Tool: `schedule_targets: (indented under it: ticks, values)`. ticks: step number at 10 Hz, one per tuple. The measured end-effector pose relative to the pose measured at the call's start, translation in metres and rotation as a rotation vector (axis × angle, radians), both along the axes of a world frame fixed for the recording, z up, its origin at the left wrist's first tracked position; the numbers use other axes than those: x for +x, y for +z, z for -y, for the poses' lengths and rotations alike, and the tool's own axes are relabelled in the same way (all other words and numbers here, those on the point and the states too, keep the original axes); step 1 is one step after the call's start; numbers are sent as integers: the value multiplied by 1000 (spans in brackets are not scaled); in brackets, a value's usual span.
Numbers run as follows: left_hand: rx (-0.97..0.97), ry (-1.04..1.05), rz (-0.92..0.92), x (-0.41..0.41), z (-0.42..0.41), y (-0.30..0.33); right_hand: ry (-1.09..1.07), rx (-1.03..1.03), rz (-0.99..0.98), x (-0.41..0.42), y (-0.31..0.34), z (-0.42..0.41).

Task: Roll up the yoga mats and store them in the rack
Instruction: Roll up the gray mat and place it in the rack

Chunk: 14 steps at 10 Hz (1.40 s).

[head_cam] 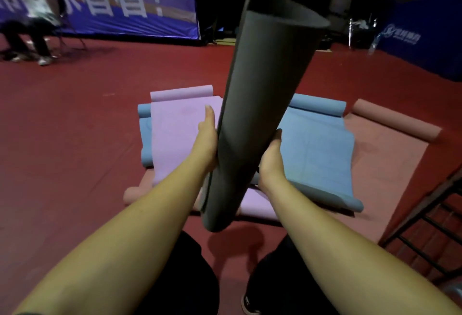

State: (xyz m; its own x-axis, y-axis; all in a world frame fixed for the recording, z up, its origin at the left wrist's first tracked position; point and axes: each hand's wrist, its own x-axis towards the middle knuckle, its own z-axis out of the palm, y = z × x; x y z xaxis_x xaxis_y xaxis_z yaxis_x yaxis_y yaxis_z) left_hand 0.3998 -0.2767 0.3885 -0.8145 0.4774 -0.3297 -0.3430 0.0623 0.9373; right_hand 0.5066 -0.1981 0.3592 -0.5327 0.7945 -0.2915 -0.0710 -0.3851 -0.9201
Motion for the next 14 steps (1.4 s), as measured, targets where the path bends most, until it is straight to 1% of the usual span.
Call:
schedule_targets:
  ticks: [1,2,3,4,5,6,7,8,9,10,11,12,13,14]
  values:
    - [65,25,69,7,9,-30,55,160,52,-14,-56,-14]
    - [87,16,107,17,16,-53,121,225,141,-11,-78,-17]
    - [33,-3,128,13,27,-74,216,216,239,12,-75,-9]
    - [124,39,97,3,32,-78,278,164,214,26,-76,-18]
    - [163,8,36,-6,30,-64,222,91,37,18,-54,-24]
    - [93,9,-4,-3,25,-52,217,148,-3,6,-34,-25]
    - [39,30,-78,8,20,-52,227,135,29,2,-32,-26]
    - [85,20,-97,18,13,-47,224,104,-24,-4,-29,-24]
    - [133,53,-55,26,7,-38,171,78,-85,-14,-31,-29]
    - [24,123,-141,28,12,-14,155,124,-109,-13,-8,-35]
    - [21,117,-373,22,16,-2,184,90,-167,-13,6,-39]
    - [99,164,-168,27,21,-12,213,108,-120,-3,-15,-29]
    - [95,136,-199,39,18,-49,221,28,-52,-2,-57,-26]
    - [254,143,11,40,13,-34,229,77,-46,-6,-36,-27]
